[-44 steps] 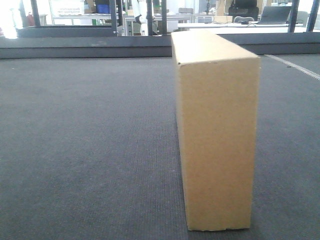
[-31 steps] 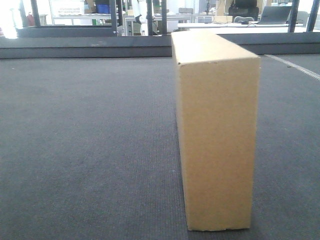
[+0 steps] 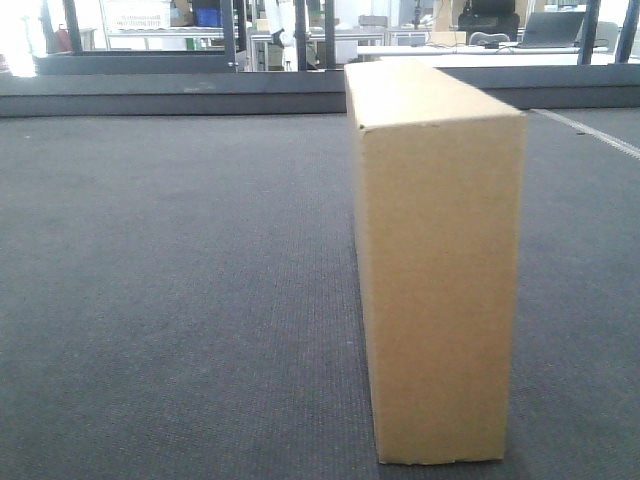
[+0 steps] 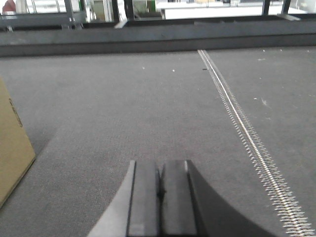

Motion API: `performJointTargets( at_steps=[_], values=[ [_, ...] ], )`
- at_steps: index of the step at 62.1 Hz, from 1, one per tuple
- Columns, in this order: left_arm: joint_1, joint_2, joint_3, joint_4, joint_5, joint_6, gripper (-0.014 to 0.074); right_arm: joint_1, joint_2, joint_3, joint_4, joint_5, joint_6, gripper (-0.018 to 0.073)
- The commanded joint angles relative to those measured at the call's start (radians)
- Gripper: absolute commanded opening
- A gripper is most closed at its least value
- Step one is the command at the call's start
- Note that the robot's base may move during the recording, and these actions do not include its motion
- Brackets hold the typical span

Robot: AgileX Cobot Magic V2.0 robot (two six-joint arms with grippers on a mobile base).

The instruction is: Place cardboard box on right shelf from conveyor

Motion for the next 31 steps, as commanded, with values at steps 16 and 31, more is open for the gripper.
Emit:
performJointTargets(
  at_steps=[16, 31],
  values=[
    [-0.004, -0.005, -0.003, -0.005, -0.081, -0.003, -0.0119, 0.002, 0.342, -0.402, -0.026, 0.283, -0.008, 0.0029],
    [-0.004, -0.005, -0.003, -0.005, -0.081, -0.003, -0.0119, 0.032, 0.624, -0.592, 0.036, 0.352, -0.002, 0.0029]
  ],
)
